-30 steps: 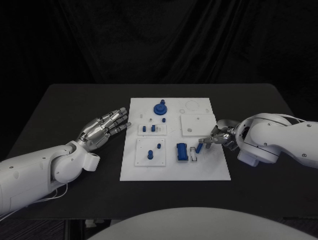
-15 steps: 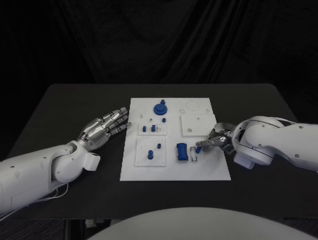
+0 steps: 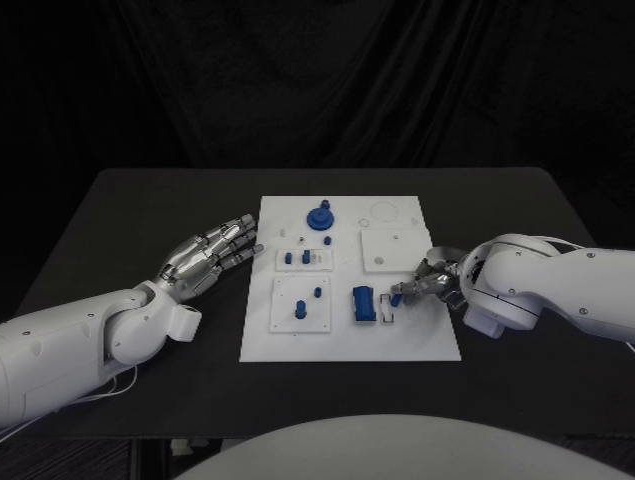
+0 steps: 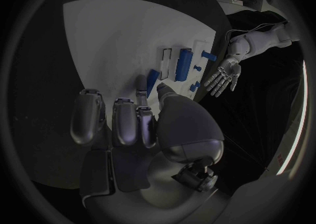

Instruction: Assemble the parts on the task board

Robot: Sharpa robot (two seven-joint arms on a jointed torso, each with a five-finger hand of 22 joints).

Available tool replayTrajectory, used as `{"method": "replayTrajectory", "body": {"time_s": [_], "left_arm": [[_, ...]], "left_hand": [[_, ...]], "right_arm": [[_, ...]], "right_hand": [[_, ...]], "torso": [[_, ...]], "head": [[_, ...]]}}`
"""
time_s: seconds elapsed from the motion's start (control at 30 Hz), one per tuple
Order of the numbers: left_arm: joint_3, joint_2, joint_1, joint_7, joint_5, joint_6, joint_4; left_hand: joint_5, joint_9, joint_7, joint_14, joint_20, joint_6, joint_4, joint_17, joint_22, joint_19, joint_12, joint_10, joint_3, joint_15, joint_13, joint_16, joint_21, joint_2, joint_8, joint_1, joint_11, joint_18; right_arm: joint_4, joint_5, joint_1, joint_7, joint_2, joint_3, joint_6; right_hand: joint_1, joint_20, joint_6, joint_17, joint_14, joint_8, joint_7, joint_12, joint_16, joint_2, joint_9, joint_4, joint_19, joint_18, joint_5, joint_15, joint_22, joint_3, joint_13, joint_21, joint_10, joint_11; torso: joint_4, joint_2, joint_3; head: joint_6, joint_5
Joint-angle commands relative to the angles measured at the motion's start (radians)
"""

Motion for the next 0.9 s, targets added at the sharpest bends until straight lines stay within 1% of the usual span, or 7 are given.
{"method": "replayTrajectory", "body": {"time_s": [0.03,0.2,0.37,0.57,0.77,0.8,0.9], "left_arm": [[0.001,0.002,-0.001,0.007,0.005,0.005,0.001],[0.001,0.003,-0.001,0.005,0.005,0.005,0.001],[0.001,0.005,-0.001,0.001,0.005,0.007,-0.001],[0.001,0.008,-0.001,-0.005,0.005,0.010,-0.003],[0.001,0.008,-0.001,-0.007,0.005,0.011,-0.004],[0.001,0.008,-0.001,-0.008,0.005,0.012,-0.004],[0.001,0.008,-0.001,-0.009,0.005,0.012,-0.004]], "left_hand": [[0.003,0.001,0.010,0.002,0.009,0.003,0.001,0.001,0.000,0.000,0.004,0.004,0.004,0.004,0.001,0.006,0.006,0.002,0.006,-0.007,0.007,0.009],[0.003,0.001,0.010,0.002,0.009,0.003,0.001,0.001,0.000,0.000,0.004,0.004,0.004,0.004,0.001,0.006,0.006,0.002,0.006,-0.007,0.007,0.009],[0.003,0.001,0.010,0.002,0.009,0.003,0.001,0.001,0.000,0.000,0.004,0.004,0.004,0.004,0.001,0.006,0.006,0.002,0.006,-0.007,0.007,0.009],[0.004,0.001,0.010,0.002,0.010,0.004,0.000,0.001,-0.001,0.000,0.005,0.004,0.006,0.004,0.002,0.006,0.006,0.002,0.006,-0.007,0.007,0.009],[0.004,0.001,0.010,0.002,0.010,0.004,0.000,0.001,-0.001,0.000,0.005,0.004,0.006,0.004,0.002,0.006,0.006,0.002,0.006,-0.007,0.007,0.009],[0.004,0.001,0.010,0.002,0.010,0.004,0.000,0.001,-0.001,0.000,0.005,0.004,0.006,0.004,0.002,0.006,0.006,0.002,0.006,-0.007,0.007,0.009],[0.004,0.001,0.010,0.002,0.010,0.002,0.000,0.001,-0.001,0.000,0.005,0.004,0.006,0.004,0.001,0.006,0.006,0.002,0.005,-0.007,0.008,0.009]], "right_arm": [[-0.006,-0.076,-0.004,-0.066,0.004,0.000,0.034],[-0.013,-0.152,-0.006,-0.071,0.013,0.000,0.081],[-0.020,-0.212,-0.008,-0.074,0.025,0.000,0.108],[-0.024,-0.248,-0.011,-0.073,0.034,0.000,0.113],[-0.023,-0.281,-0.012,-0.071,0.036,0.000,0.109],[-0.023,-0.288,-0.012,-0.071,0.036,0.000,0.109],[-0.022,-0.308,-0.013,-0.070,0.036,0.000,0.114]], "right_hand": [[0.010,-0.004,0.009,-0.007,0.048,0.007,-0.003,0.003,-0.006,0.011,0.008,-0.008,-0.006,0.006,0.012,-0.004,0.168,0.010,0.263,-0.005,0.104,-0.005],[0.017,-0.006,0.014,-0.015,0.047,0.010,-0.005,0.003,-0.012,0.020,0.019,-0.012,-0.008,0.007,0.023,-0.006,0.166,0.016,0.263,-0.013,0.104,-0.007],[0.023,-0.007,0.015,-0.025,0.045,0.011,-0.007,0.003,-0.018,0.023,0.026,-0.016,-0.009,0.008,0.031,-0.007,0.165,0.021,0.263,-0.017,0.104,-0.009],[0.023,-0.007,0.016,-0.031,0.044,0.011,-0.007,0.003,-0.022,0.027,0.030,-0.015,-0.011,0.009,0.035,-0.007,0.163,0.024,0.263,-0.025,0.104,-0.009],[0.054,-0.008,-0.003,-0.034,0.045,-0.004,-0.005,0.003,-0.025,0.020,0.049,-0.043,-0.015,0.012,0.089,-0.007,0.158,0.043,0.263,-0.043,0.104,-0.007],[0.065,-0.007,-0.007,-0.036,0.045,-0.007,-0.004,0.003,-0.025,0.017,0.053,-0.052,-0.016,0.012,0.107,-0.006,0.157,0.051,0.263,-0.049,0.104,-0.007],[0.073,-0.007,-0.010,-0.037,0.045,-0.011,-0.004,0.003,-0.026,0.014,0.060,-0.060,-0.017,0.013,0.095,-0.006,0.156,0.062,0.263,-0.053,0.104,-0.007]], "torso": [[-0.0005,0.000,0.0003],[-0.0003,0.000,0.0002],[-0.0005,0.000,0.0006],[-0.0001,0.000,0.0001],[-0.0003,0.000,0.0004],[-0.0002,0.000,0.0004],[-0.0004,0.000,0.0008]], "head": [[0.000,0.000],[0.000,0.000],[0.000,0.001],[0.000,0.002],[0.000,0.005],[0.000,0.005],[0.000,0.005]]}}
